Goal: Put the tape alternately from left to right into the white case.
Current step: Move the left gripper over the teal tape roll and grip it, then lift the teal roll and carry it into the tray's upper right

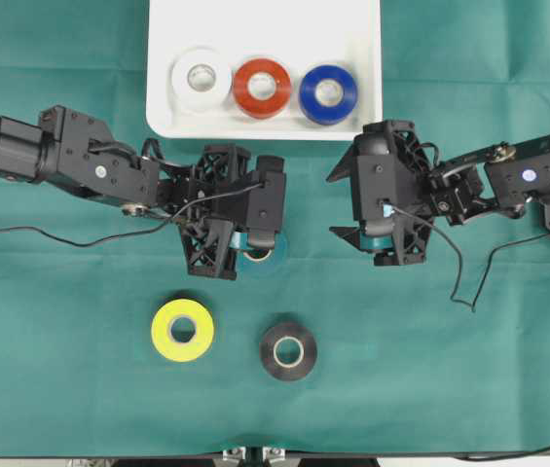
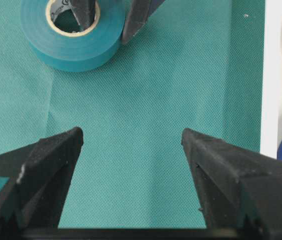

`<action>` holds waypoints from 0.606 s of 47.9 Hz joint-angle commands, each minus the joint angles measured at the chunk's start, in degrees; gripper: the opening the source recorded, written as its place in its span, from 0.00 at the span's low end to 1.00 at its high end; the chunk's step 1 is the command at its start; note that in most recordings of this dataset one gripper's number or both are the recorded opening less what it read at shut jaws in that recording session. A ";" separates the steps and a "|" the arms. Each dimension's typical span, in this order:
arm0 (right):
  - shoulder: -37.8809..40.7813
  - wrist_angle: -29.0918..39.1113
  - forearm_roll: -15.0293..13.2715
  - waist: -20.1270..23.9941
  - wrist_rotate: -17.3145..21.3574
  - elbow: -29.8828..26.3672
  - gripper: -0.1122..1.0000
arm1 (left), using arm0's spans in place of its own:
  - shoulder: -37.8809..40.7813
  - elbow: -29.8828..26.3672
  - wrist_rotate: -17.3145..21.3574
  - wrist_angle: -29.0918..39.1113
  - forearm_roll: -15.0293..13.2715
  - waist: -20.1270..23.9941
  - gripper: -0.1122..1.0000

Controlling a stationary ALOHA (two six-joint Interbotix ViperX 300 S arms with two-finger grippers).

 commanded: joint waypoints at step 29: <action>-1.23 -0.44 0.00 0.18 0.09 -0.26 0.88 | -12.04 -1.14 0.70 5.71 0.18 2.20 0.07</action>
